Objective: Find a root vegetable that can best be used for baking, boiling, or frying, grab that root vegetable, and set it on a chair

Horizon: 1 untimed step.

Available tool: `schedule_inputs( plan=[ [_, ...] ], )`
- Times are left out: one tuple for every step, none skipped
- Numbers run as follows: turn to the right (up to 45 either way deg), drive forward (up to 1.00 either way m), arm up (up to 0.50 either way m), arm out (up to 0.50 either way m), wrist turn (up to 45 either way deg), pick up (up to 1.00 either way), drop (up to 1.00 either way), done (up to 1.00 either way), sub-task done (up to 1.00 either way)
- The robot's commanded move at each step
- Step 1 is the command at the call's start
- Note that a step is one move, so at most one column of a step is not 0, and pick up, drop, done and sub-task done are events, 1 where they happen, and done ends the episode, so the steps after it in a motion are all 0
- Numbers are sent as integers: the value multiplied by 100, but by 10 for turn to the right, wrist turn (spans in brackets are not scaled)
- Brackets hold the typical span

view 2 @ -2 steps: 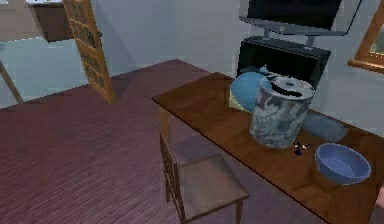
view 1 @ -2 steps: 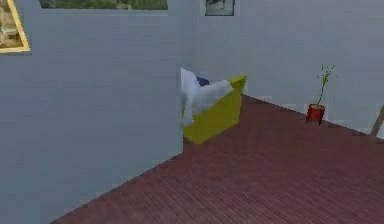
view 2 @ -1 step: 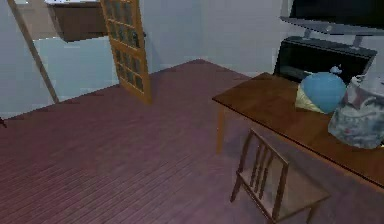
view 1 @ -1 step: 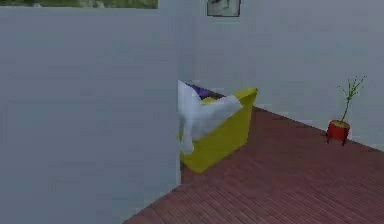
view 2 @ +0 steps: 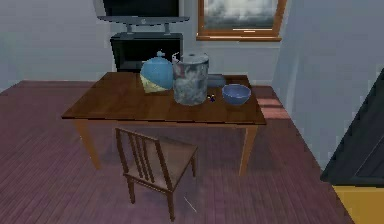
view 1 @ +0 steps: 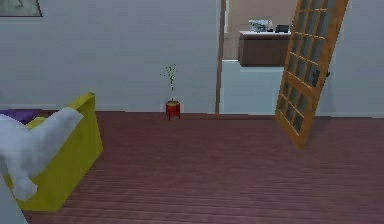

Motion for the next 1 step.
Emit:
schedule_inputs(
  plan=[
    [30, 0, 0, 0, 0, 0, 0, 0, 0]
  ],
)
